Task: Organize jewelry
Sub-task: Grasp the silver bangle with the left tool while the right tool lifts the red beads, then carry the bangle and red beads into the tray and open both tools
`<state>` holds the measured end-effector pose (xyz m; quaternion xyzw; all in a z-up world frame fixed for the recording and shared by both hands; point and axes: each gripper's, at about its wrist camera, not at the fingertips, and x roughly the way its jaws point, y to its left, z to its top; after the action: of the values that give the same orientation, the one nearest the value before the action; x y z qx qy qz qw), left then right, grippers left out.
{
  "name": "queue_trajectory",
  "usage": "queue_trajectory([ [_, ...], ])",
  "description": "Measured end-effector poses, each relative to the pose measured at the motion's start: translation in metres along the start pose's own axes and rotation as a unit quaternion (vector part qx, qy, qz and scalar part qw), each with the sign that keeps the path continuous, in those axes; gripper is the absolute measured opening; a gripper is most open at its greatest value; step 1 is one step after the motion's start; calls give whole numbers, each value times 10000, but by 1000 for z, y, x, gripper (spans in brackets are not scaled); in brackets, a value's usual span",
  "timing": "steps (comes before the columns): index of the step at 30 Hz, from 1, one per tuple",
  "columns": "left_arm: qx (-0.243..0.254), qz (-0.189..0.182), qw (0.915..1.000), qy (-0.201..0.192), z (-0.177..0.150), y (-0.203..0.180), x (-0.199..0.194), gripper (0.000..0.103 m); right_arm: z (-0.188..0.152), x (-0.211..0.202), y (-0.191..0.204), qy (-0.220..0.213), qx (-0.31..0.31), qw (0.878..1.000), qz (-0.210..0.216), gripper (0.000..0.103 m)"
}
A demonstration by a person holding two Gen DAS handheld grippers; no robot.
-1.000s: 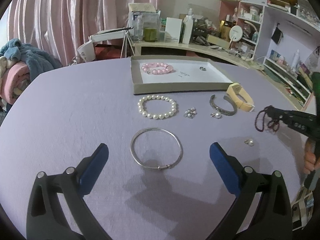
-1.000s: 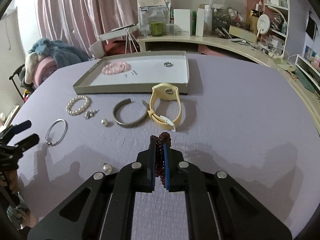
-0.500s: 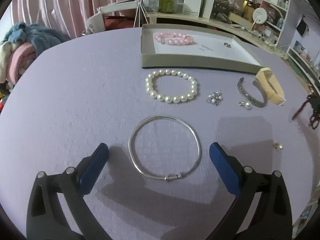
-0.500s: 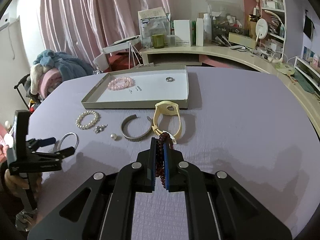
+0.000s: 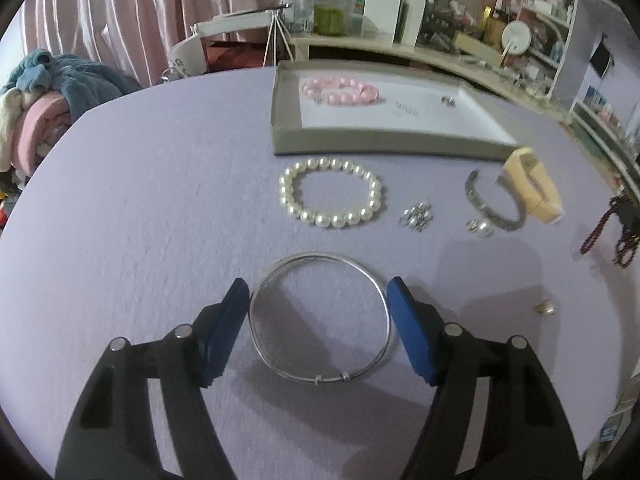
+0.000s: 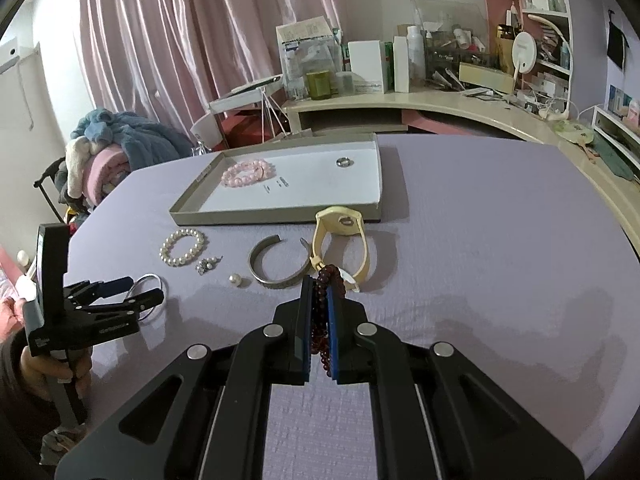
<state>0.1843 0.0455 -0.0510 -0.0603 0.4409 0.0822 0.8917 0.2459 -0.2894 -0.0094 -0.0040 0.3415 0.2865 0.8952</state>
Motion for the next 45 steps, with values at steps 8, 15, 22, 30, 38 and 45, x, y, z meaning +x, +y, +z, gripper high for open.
queue_trajectory([
  [8,122,-150,9950,-985,27,2,-66,71,21,-17,8,-356,-34,9993,95,7],
  [15,25,-512,9884,-1426,46,3,-97,71,36,-26,20,-607,-160,9980,119,7],
  [22,4,-772,9825,-1694,55,-1,-109,71,59,-26,27,-852,-237,9961,55,7],
  [30,25,-994,9770,-1887,81,-7,-107,71,103,-12,38,-1131,-377,9929,0,7],
  [38,56,-1144,9711,-2092,127,-12,-97,71,143,35,42,-1070,-430,9933,-43,7],
  [45,20,-1198,9731,-1966,163,-13,-65,71,152,109,26,-340,-248,9991,-25,7],
])
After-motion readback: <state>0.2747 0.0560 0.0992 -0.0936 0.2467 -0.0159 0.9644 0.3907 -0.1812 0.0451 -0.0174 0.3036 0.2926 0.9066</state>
